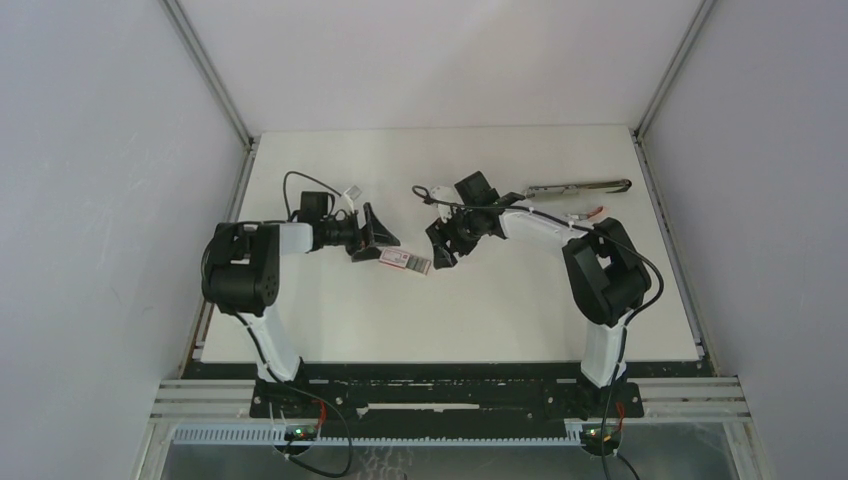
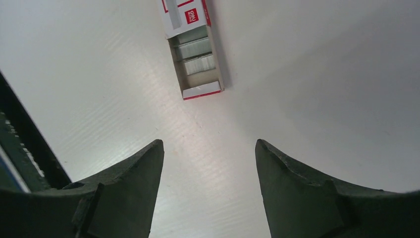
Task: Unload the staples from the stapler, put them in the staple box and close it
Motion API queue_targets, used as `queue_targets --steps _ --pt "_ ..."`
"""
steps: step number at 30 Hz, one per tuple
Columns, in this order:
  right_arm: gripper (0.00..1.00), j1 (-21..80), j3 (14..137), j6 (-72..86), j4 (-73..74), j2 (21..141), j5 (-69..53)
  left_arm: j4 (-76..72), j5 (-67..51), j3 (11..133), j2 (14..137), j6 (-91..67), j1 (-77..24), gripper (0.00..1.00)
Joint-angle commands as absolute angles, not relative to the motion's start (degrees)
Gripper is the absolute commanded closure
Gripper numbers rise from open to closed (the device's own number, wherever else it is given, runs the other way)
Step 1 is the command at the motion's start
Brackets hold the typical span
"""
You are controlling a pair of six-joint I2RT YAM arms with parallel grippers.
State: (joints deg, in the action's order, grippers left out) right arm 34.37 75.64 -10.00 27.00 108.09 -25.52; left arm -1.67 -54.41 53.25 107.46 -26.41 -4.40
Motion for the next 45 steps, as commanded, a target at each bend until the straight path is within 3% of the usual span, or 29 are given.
queue_targets --steps 1,6,12,25,45 --pt "0.32 33.74 74.81 -2.44 22.58 109.10 -35.78 -1.08 -49.38 53.17 103.78 -25.09 -3.34 0.00" --pt "0.32 34.03 75.38 -1.05 21.82 110.48 -37.46 3.95 -44.36 54.62 101.87 -22.02 -3.27 0.00" --pt "0.32 33.87 75.65 0.05 21.01 111.42 -41.11 -3.74 -52.11 52.35 102.30 -26.43 -3.00 0.00" --pt "0.32 34.10 76.95 2.70 20.53 112.94 -43.50 0.59 -44.94 52.16 100.15 -23.36 -2.13 0.00" --pt "0.32 33.01 79.00 17.82 13.01 121.30 -48.15 0.54 -47.40 52.97 104.15 -22.69 -4.26 0.00"
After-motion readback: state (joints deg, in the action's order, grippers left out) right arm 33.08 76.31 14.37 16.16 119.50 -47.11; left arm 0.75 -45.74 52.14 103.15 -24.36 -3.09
